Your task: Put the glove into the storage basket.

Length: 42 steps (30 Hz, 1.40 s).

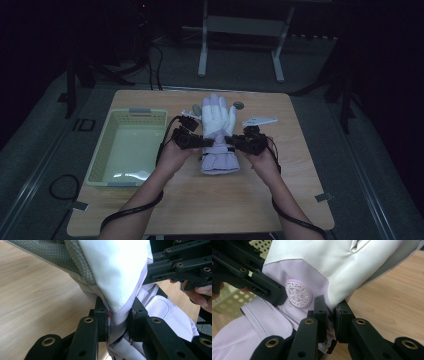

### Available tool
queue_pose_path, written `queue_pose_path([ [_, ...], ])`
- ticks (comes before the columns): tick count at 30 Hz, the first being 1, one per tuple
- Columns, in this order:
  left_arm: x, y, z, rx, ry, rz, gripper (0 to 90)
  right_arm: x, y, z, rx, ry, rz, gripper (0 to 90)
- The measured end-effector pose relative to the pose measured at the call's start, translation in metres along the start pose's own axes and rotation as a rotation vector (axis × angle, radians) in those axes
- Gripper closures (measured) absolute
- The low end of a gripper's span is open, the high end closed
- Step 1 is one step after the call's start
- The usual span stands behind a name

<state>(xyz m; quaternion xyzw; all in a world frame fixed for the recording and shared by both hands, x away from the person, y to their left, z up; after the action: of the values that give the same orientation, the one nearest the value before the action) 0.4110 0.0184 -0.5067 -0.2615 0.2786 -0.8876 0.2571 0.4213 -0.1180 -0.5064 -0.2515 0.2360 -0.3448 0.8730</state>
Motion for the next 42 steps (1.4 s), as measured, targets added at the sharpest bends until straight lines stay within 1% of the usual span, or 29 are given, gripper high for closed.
queue_pose_path([
  [2, -0.001, -0.009, 0.001, -0.006, 0.010, 0.005, 73.8, -0.006, 0.000, 0.005, 0.006, 0.004, 0.005, 81.9],
  [7, -0.005, -0.030, 0.004, -0.008, 0.011, 0.006, 73.7, -0.023, 0.001, 0.019, 0.019, -0.009, 0.006, 81.9],
  [8, -0.005, -0.030, 0.004, -0.008, 0.011, 0.006, 73.7, -0.023, 0.001, 0.019, 0.019, -0.009, 0.006, 81.9],
  [9, -0.007, -0.038, 0.003, -0.011, 0.016, 0.011, 73.7, -0.033, 0.003, 0.026, 0.021, -0.020, 0.009, 81.9],
  [10, -0.008, -0.043, 0.003, -0.010, 0.016, 0.012, 73.7, -0.033, 0.003, 0.026, 0.021, -0.020, 0.009, 81.9],
  [12, -0.009, -0.052, 0.002, -0.016, 0.025, 0.017, 73.7, -0.040, 0.005, 0.030, 0.023, -0.026, 0.021, 81.9],
  [13, -0.009, -0.052, 0.002, -0.016, 0.025, 0.017, 73.7, -0.040, 0.005, 0.030, 0.023, -0.026, 0.021, 81.9],
  [14, -0.011, -0.060, 0.001, -0.020, 0.019, 0.023, 73.7, -0.044, 0.006, 0.031, 0.025, -0.023, 0.029, 81.9],
  [15, -0.013, -0.063, 0.000, -0.021, 0.016, 0.026, 73.7, -0.051, 0.009, 0.035, 0.026, -0.028, 0.041, 81.9],
  [17, -0.016, -0.069, -0.003, -0.023, 0.015, 0.026, 73.7, -0.059, 0.014, 0.039, 0.027, -0.033, 0.042, 81.8],
  [19, -0.018, -0.072, -0.004, -0.025, 0.010, 0.025, 73.7, -0.059, 0.014, 0.039, 0.027, -0.033, 0.042, 81.8],
  [22, -0.026, -0.085, -0.008, -0.041, 0.017, 0.039, 73.7, -0.070, 0.023, 0.043, 0.025, -0.029, 0.052, 81.9],
  [24, -0.029, -0.093, -0.011, -0.032, 0.022, 0.040, 73.7, -0.077, 0.028, 0.046, 0.027, -0.029, 0.060, 81.9],
  [25, -0.029, -0.093, -0.011, -0.032, 0.022, 0.040, 73.6, -0.077, 0.028, 0.046, 0.027, -0.029, 0.060, 81.9],
  [26, -0.032, -0.100, -0.014, -0.024, 0.021, 0.035, 73.6, -0.081, 0.029, 0.048, 0.026, -0.032, 0.065, 81.8],
  [27, -0.035, -0.106, -0.017, -0.029, 0.020, 0.038, 73.6, -0.090, 0.035, 0.052, 0.017, -0.046, 0.081, 81.8],
  [28, -0.035, -0.106, -0.017, -0.029, 0.020, 0.038, 73.6, -0.090, 0.035, 0.052, 0.017, -0.046, 0.081, 81.8],
  [29, -0.037, -0.110, -0.019, -0.028, 0.018, 0.043, 73.7, -0.097, 0.040, 0.055, 0.011, -0.062, 0.082, 81.8],
  [31, -0.039, -0.113, -0.020, -0.027, 0.015, 0.047, 73.7, -0.097, 0.040, 0.055, 0.011, -0.062, 0.082, 81.8],
  [32, -0.044, -0.123, -0.024, -0.025, 0.007, 0.056, 73.7, -0.100, 0.042, 0.057, 0.012, -0.065, 0.082, 81.8],
  [33, -0.047, -0.128, -0.027, -0.025, 0.003, 0.057, 73.7, -0.114, 0.052, 0.063, 0.007, -0.081, 0.089, 81.8],
  [35, -0.054, -0.141, -0.034, -0.027, -0.009, 0.067, 73.7, -0.123, 0.058, 0.066, 0.003, -0.083, 0.098, 81.8],
  [36, -0.054, -0.141, -0.034, -0.027, -0.009, 0.067, 73.7, -0.123, 0.058, 0.066, 0.003, -0.083, 0.098, 81.8],
  [37, -0.057, -0.146, -0.037, -0.029, -0.010, 0.073, 73.7, -0.127, 0.062, 0.067, 0.001, -0.085, 0.102, 81.8],
  [38, -0.062, -0.155, -0.043, -0.031, -0.022, 0.080, 73.7, -0.136, 0.069, 0.070, -0.001, -0.090, 0.112, 81.8],
  [39, -0.062, -0.155, -0.043, -0.031, -0.022, 0.080, 73.7, -0.141, 0.073, 0.071, -0.002, -0.092, 0.115, 81.8],
  [40, -0.067, -0.163, -0.048, -0.035, -0.023, 0.093, 73.7, -0.145, 0.077, 0.072, -0.003, -0.094, 0.119, 81.8],
  [41, -0.067, -0.163, -0.048, -0.035, -0.023, 0.093, 73.7, -0.149, 0.080, 0.073, -0.008, -0.093, 0.124, 81.8],
  [42, -0.069, -0.167, -0.050, -0.033, -0.021, 0.102, 73.7, -0.149, 0.080, 0.073, -0.008, -0.093, 0.124, 81.8],
])
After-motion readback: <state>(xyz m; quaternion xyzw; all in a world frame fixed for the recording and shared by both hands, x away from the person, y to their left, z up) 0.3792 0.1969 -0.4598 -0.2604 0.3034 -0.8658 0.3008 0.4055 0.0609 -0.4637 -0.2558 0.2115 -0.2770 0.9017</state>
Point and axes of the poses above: each handheld gripper's, and its own axes: y roughly forward along the jaws, z roughly out of its top, x roughly to its right, the point moved 8 cm from there along y, roughly forward along the jaws, and after that the axes turned 6 degrees about y, right-handed, at the moved point
